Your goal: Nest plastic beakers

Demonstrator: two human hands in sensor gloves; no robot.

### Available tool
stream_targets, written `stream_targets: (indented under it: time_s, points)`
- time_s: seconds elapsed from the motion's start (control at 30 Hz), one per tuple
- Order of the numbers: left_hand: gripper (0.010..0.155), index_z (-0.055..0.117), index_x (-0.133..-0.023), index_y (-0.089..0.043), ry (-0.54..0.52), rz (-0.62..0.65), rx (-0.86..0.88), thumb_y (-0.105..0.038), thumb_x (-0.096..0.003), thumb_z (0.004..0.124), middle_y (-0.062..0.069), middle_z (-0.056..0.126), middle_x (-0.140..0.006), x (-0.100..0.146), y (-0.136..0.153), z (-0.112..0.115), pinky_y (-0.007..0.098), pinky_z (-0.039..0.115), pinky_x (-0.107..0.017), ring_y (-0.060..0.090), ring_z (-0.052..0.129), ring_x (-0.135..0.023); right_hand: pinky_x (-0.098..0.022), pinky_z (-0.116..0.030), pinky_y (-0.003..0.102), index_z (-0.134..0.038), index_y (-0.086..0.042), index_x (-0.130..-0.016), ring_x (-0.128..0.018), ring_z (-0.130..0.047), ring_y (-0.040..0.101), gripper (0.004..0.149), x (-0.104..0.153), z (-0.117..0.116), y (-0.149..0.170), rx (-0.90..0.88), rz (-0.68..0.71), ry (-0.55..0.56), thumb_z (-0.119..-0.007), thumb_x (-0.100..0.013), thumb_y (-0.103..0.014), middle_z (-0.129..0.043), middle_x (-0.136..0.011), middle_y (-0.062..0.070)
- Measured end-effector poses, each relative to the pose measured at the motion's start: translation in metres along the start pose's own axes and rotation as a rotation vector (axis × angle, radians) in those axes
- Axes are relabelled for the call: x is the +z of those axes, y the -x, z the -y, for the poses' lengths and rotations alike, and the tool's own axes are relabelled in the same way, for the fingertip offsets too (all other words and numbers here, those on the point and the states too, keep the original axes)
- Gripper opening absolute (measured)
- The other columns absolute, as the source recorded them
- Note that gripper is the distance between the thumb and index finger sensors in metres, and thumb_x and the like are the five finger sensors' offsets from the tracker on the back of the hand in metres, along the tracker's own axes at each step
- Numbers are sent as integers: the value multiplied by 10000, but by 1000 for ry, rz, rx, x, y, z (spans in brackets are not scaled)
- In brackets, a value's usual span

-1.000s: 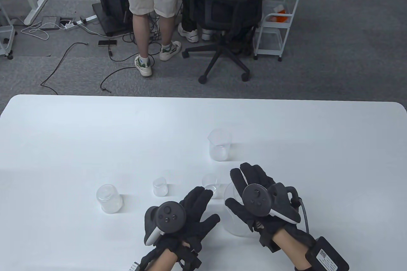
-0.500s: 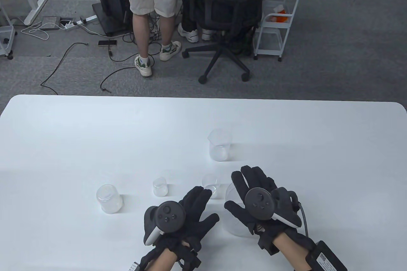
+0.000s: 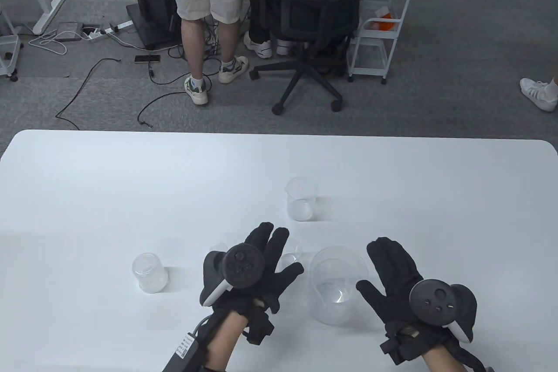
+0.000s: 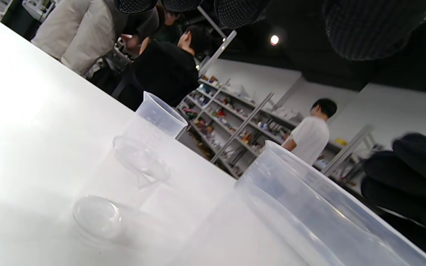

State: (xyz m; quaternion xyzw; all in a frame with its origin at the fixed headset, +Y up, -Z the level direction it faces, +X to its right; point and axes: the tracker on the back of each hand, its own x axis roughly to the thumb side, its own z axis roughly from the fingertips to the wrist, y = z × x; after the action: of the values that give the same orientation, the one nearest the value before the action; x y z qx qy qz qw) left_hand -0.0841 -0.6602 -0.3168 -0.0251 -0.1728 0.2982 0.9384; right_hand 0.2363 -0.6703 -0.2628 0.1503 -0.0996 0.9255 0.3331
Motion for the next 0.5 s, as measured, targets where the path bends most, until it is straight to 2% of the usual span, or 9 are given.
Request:
stream_targets:
  time_s: [0.23, 0.5]
  points:
    - [831, 391, -1093, -213, 8, -48, -74, -652, -447, 675, 169, 257, -1160, -46, -16, -18, 726, 394, -711, 517, 367, -1075, -664, -462, 686, -432, -131, -1045, -1033, -441, 505, 800, 18, -9, 28, -141, -41, 7, -663, -474, -642, -426, -1153, 204]
    - [848, 359, -1099, -239, 43, -185, -35, -655, -441, 695, 101, 200, -1174, -108, -12, -22, 697, 323, -749, 484, 282, -1101, -660, -464, 686, -427, -126, -1045, -1028, -440, 510, 804, 29, -4, 36, -212, -61, 23, -657, -477, -646, -430, -1151, 209]
